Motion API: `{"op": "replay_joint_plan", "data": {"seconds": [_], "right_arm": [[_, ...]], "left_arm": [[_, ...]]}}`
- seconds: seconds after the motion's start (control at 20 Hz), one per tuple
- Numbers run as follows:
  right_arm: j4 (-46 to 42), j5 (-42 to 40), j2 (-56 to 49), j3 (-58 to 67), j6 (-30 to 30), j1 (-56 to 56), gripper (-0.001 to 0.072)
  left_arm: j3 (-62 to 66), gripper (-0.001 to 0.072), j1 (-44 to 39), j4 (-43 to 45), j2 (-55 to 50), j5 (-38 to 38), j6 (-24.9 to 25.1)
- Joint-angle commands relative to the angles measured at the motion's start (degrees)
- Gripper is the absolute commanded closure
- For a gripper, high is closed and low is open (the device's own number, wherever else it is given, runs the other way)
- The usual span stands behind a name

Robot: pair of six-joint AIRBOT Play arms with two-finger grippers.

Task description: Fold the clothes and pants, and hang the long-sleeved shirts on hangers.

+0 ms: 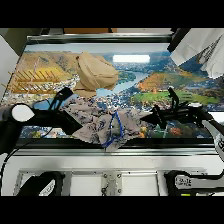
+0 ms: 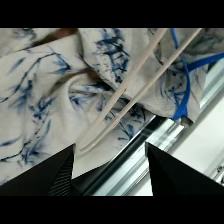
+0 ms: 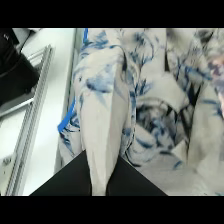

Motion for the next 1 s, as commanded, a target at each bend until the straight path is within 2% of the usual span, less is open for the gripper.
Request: {"op": "replay_joint_plan", "data": {"seconds": [0.0,0.1,0.35,0.4,0.45,0.65,0.8,0.85,0.95], "right_arm": [[8.6,0.2,3.4,0.1,2.4,0.0,0.0701],[12.4,-0.9,7.4,0.2,4.7,0.0,0.0701],[13.5,-10.8,20.6,0.2,14.4,-0.1,0.0702],[13.5,-11.9,22.9,0.2,15.8,-0.1,0.0701],[13.5,-12.8,25.0,0.2,16.9,-0.1,0.0701],[13.4,-13.4,29.6,0.2,19.8,-0.1,0.0701],[12.9,-13.4,30.4,0.2,21.9,0.0,0.0701],[12.6,-13.4,30.5,0.2,22.6,0.0,0.0701],[11.7,-13.3,30.5,0.2,22.8,0.0,0.0701]], "left_arm": [[0.0,0.025,6.1,0.3,5.4,2.0,-3.5],[0.0,0.0251,8.1,0.6,7.8,1.9,-5.4],[-0.1,0.0278,5.6,8.1,10.8,2.5,-17.9],[-0.1,0.0223,4.0,8.0,10.5,3.3,-20.9],[-0.1,0.0125,2.0,7.4,9.7,4.3,-24.3],[-0.1,0.0128,-8.0,7.8,1.6,11.4,-39.6],[-0.1,0.0129,-13.5,7.8,-5.0,20.5,-42.9],[-0.1,0.015,-14.4,7.7,-6.5,23.7,-44.3],[-0.1,0.0148,-14.9,7.5,-7.9,28.2,-45.7]]}}
